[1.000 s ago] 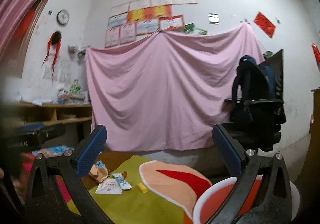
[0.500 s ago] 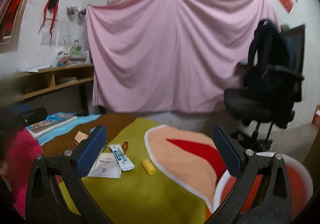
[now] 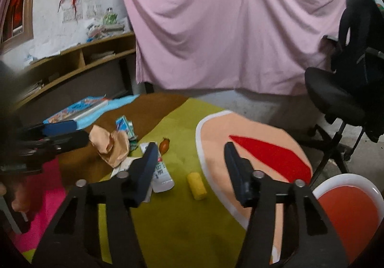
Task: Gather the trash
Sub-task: 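Grasp the brown crumpled paper with the left gripper while the right grasps the white tube, then lift both held items and carry them over the red bucket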
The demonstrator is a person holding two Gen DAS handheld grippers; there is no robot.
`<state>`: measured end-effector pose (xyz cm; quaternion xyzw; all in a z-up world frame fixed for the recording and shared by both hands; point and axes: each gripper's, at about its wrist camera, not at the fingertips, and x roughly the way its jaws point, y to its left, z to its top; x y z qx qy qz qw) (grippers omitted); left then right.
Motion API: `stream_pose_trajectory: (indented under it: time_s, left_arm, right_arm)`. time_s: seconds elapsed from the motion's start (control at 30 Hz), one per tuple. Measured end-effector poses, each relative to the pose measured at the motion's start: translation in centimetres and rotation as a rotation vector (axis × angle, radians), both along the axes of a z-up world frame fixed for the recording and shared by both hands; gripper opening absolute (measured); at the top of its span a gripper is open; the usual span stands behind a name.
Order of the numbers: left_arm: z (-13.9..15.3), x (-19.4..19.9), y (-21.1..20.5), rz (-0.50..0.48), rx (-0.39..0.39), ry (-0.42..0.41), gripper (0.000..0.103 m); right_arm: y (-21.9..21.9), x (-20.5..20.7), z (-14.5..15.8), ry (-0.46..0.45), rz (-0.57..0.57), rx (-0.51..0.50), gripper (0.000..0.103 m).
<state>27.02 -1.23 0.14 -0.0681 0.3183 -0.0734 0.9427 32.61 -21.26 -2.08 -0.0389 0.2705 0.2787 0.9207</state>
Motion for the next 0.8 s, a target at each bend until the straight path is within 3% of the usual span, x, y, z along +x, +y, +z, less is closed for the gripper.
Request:
stream_pose_trajectory:
  time_s: [0.1, 0.17, 0.53, 0.6, 0.7, 0.8]
  left_arm:
    - [-0.6, 0.9, -0.1, -0.018, -0.006, 0.049, 0.040]
    - [-1.0, 1.3, -0.2, -0.026, -0.004, 0.081, 0.024]
    - [-0.6, 0.8, 0.6, -0.022, -0.024, 0.082, 0.021]
    - [-0.6, 0.7, 0.7, -0.017, -0.030, 0.082, 0.021]
    - [-0.3, 0.3, 0.8, -0.008, -0.037, 0.072, 0.021]
    - [0.0, 0.0, 0.6, 0.000, -0.034, 0.059, 0.021]
  right_arm:
    - [0.4, 0.1, -0.2, 0.030, 0.021, -0.009, 0.073]
    - [0.8, 0.3, -0.5, 0.062, 0.045, -0.019, 0.072]
    - [4.2, 0.9, -1.6, 0.141, 0.138, -0.146, 0.070]
    - [4.3, 1.1, -1.7, 0.153, 0.147, -0.147, 0.067]
    - [4.6, 1.3, -2.0, 0.166, 0.165, -0.158, 0.053]
    - [4.9, 1.1, -2.1, 0.168, 0.173, -0.175, 0.051]
